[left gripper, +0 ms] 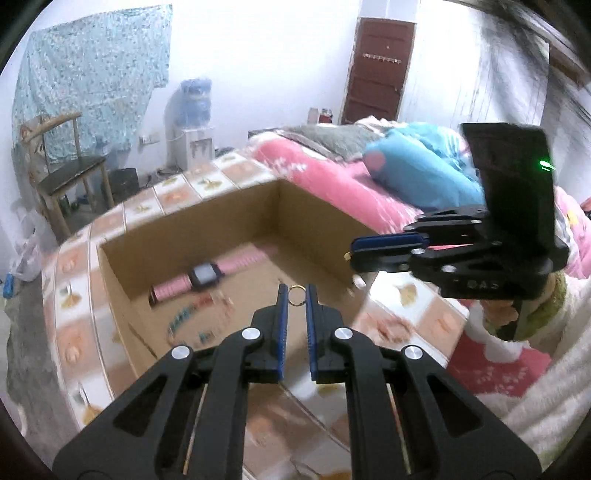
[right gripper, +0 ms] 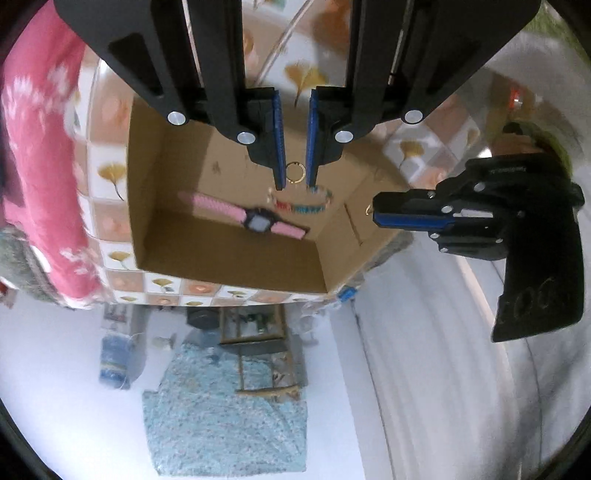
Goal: Organize jewelry
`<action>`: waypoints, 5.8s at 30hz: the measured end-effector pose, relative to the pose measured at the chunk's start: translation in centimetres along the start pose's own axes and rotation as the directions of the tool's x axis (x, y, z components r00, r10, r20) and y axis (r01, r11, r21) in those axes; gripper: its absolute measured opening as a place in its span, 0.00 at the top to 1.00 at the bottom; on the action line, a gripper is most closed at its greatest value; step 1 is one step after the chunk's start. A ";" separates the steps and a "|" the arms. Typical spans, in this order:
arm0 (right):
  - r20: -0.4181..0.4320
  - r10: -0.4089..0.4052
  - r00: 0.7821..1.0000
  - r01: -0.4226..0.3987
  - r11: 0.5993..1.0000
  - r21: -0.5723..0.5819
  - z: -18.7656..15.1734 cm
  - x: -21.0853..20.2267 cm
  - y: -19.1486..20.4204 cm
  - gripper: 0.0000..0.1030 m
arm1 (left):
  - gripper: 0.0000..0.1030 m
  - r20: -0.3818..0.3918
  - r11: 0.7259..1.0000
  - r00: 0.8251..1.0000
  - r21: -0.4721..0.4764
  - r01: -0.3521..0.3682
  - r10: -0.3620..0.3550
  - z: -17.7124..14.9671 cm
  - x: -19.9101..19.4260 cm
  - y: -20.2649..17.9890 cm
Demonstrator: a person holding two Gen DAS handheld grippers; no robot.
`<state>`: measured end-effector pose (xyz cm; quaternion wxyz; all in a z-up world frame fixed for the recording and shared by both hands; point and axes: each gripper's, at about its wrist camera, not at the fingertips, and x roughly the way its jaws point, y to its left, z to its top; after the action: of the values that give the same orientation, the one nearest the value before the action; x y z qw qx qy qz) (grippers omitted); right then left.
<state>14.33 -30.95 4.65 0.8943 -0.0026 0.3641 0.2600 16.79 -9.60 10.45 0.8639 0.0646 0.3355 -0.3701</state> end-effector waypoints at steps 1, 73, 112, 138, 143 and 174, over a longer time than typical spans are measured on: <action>-0.050 0.023 0.999 -0.022 1.000 0.022 1.3 1.4 -1.1 0.89 | 0.92 -0.017 1.000 1.000 -0.012 0.001 -0.001 0.7 0.8 0.6; -0.205 0.163 0.965 -0.126 0.975 0.183 -12.9 4.8 -3.6 0.72 | 0.71 -0.300 0.964 0.954 0.257 0.074 0.007 -10.2 10.9 -7.6; -0.268 0.086 0.960 -0.088 0.996 0.003 -12.8 6.0 -1.8 0.75 | 0.84 -0.356 0.975 0.931 0.165 0.146 -0.079 -10.7 9.7 -5.9; -0.278 0.030 0.960 -0.074 0.986 -0.149 -12.6 7.0 1.0 0.97 | 0.96 -0.346 0.949 0.937 0.275 0.154 -0.051 -10.5 10.1 -7.3; -0.260 0.031 0.965 -0.068 0.989 -0.135 -12.4 6.2 0.5 0.97 | 0.96 -0.324 0.953 0.944 0.260 0.156 -0.066 -10.3 9.5 -7.1; -0.275 -0.043 0.960 -0.014 0.980 -0.201 -13.1 6.1 0.5 0.96 | 0.96 -0.262 0.967 0.964 0.229 0.111 -0.049 -10.4 6.9 -7.0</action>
<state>9.26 -30.23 -8.86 0.8314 -0.1320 0.4579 0.2858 9.90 -15.01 -0.89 0.7837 0.2024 0.3984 -0.4315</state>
